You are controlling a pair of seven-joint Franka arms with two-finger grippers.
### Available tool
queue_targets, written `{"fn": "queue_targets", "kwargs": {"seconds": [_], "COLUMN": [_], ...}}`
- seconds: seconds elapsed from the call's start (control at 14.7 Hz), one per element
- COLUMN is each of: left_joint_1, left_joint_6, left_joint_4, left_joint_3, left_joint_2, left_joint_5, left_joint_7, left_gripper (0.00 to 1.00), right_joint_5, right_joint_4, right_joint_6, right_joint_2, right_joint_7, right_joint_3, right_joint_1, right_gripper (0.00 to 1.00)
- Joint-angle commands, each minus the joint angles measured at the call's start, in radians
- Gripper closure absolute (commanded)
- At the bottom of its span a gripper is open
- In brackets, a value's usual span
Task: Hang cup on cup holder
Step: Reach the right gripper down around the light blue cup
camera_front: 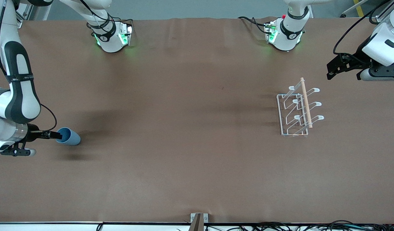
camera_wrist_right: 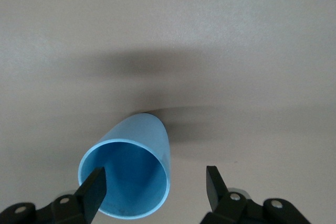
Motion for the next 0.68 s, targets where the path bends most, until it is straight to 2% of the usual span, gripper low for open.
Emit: {"fn": "queue_targets", "kwargs": {"seconds": [0.0,0.2,0.34,0.41,0.48,0.54,0.61], "left_joint_1": [0.011,0.002,0.007,0.007,0.007,0.005,0.005], "left_joint_6": [-0.023,-0.024,-0.024,-0.024,-0.024,-0.024,-0.024], "left_joint_4": [0.036,0.037,0.04,0.043,0.04,0.037,0.036], "left_joint_3": [-0.006,-0.009,-0.01,-0.01,-0.01,-0.01,-0.01], "left_joint_2": [0.015,0.015,0.015,0.015,0.015,0.015,0.015], "left_joint_5": [-0.015,-0.021,-0.02,-0.019,-0.021,-0.021,-0.021], "left_joint_7": [0.008,0.008,0.01,0.008,0.008,0.008,0.008], "left_gripper": [0.0,0.0,0.0,0.0,0.0,0.0,0.0], "right_joint_5": [0.016,0.016,0.016,0.018,0.02,0.02,0.02], "right_joint_4": [-0.014,-0.022,-0.022,-0.023,-0.023,-0.022,-0.02], "right_joint_6": [0.003,0.003,0.018,0.027,0.027,0.026,0.026], "right_joint_2": [0.008,0.022,0.037,0.039,0.04,0.039,0.037], "right_joint_7": [-0.018,-0.021,-0.041,-0.047,-0.047,-0.047,-0.049], "right_joint_3": [0.012,0.012,0.012,0.012,0.012,0.012,0.012], "right_joint_1": [-0.015,-0.015,-0.015,-0.015,-0.014,-0.014,-0.011], "right_gripper": [0.19,0.29,0.41,0.65,0.82,0.93,0.97]}}
